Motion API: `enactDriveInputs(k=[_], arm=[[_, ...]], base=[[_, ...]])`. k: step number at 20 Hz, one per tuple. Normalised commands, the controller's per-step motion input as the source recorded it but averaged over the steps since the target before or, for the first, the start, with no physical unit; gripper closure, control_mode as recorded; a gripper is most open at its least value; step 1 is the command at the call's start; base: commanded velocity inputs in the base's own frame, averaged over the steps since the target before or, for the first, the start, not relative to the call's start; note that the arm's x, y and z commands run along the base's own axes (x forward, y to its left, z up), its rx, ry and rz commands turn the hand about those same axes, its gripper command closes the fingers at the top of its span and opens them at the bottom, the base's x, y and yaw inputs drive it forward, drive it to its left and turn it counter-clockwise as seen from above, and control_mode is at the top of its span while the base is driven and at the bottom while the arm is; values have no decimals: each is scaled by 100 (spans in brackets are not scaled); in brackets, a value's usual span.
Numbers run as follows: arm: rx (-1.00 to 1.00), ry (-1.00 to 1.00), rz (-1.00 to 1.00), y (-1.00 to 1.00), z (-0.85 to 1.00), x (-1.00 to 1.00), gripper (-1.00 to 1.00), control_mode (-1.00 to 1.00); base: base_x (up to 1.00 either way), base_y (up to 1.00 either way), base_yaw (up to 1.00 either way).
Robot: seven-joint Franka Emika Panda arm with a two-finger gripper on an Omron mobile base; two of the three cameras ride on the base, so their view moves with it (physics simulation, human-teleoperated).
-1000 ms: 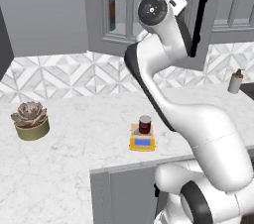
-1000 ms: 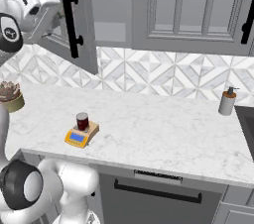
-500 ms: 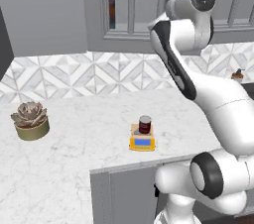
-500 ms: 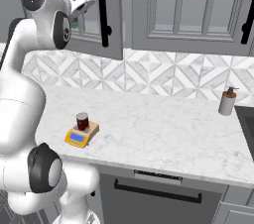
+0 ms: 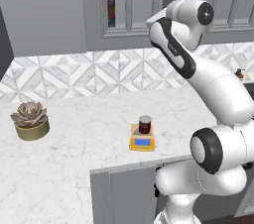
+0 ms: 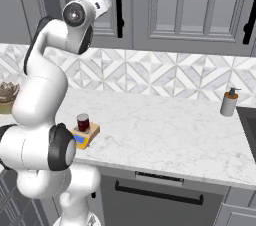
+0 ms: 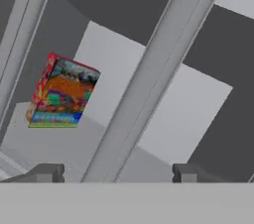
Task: Pick the canned food and place it on the digital scale for weighing, and close the cabinet.
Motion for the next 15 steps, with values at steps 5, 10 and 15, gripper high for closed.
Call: enactDriveInputs(k=[5, 10, 15], arm=[[5, 2, 0, 1, -18, 100, -100, -100], [5, 4, 0, 0, 0, 43, -100, -100], [9, -6, -8, 0, 0, -43, -100, -100]], base=[[0, 0, 0], [0, 0, 0], [0, 0, 0]])
